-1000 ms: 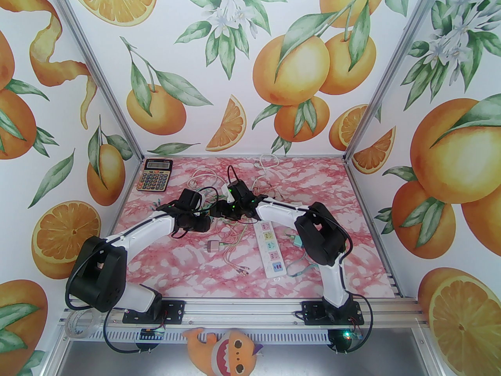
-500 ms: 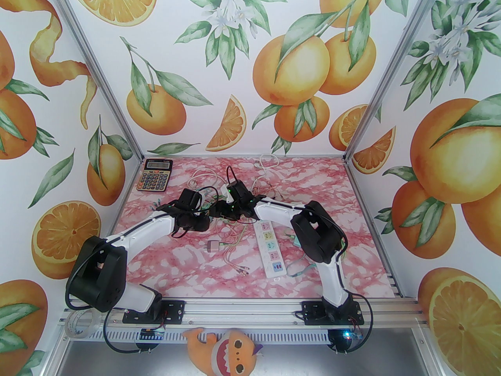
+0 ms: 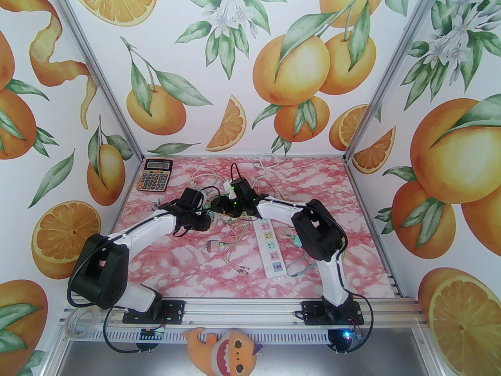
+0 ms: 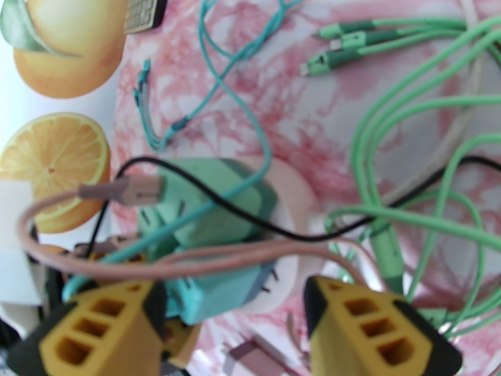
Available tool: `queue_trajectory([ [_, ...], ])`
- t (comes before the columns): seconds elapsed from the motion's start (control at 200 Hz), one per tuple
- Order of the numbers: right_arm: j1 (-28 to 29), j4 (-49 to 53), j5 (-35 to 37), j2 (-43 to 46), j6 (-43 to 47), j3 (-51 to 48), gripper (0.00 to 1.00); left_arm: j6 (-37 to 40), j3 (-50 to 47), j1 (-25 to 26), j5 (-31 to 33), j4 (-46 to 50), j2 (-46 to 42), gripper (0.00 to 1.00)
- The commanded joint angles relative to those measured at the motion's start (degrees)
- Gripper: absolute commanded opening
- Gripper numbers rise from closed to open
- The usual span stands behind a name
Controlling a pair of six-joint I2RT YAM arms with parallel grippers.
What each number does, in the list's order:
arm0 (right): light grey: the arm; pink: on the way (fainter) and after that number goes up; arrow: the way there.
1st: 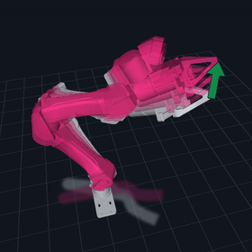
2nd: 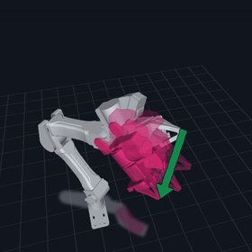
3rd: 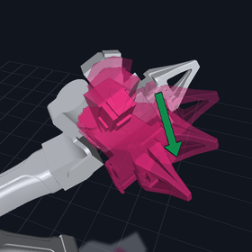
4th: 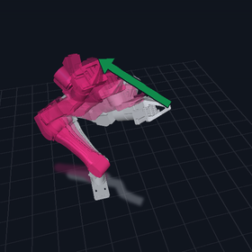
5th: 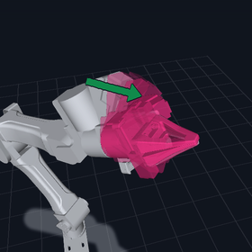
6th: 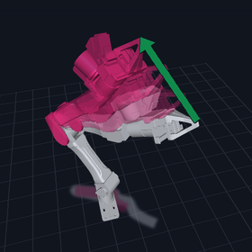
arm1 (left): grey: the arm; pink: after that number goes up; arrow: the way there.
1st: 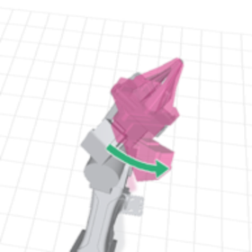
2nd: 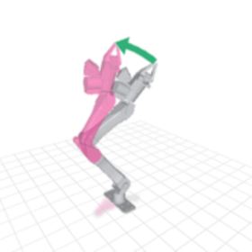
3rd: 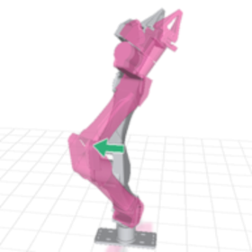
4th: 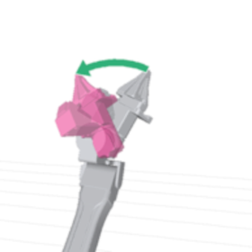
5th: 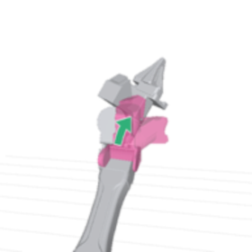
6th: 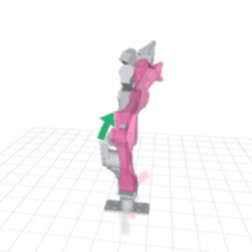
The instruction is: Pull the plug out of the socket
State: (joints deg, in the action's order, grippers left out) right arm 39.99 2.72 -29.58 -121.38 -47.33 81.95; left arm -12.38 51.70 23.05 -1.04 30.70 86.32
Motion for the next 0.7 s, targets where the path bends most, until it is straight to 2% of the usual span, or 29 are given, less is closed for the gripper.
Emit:
queue_trajectory([
  [0.0, 0.4, -2.1, -2.6, -1.4, -0.8, -0.7, 0.63, 0.9, 0.9, 0.9, -3.0, 0.2, 2.0, 0.45],
  [0.29, 0.9, -1.0, -2.2, -0.7, 0.1, -4.1, 0.63, 0.7, 1.6, 1.0, -3.4, 0.0, 2.3, 0.45],
  [0.555, 0.9, 7.3, 3.7, -1.7, 4.9, -3.9, 0.52, -0.3, 2.4, 1.1, -3.4, 0.4, 1.8, 0.43],
  [0.696, 0.8, 9.6, 5.2, -1.4, 6.4, -4.7, 0.51, -2.3, 2.3, 0.3, -5.3, -0.8, 0.4, 0.42],
])
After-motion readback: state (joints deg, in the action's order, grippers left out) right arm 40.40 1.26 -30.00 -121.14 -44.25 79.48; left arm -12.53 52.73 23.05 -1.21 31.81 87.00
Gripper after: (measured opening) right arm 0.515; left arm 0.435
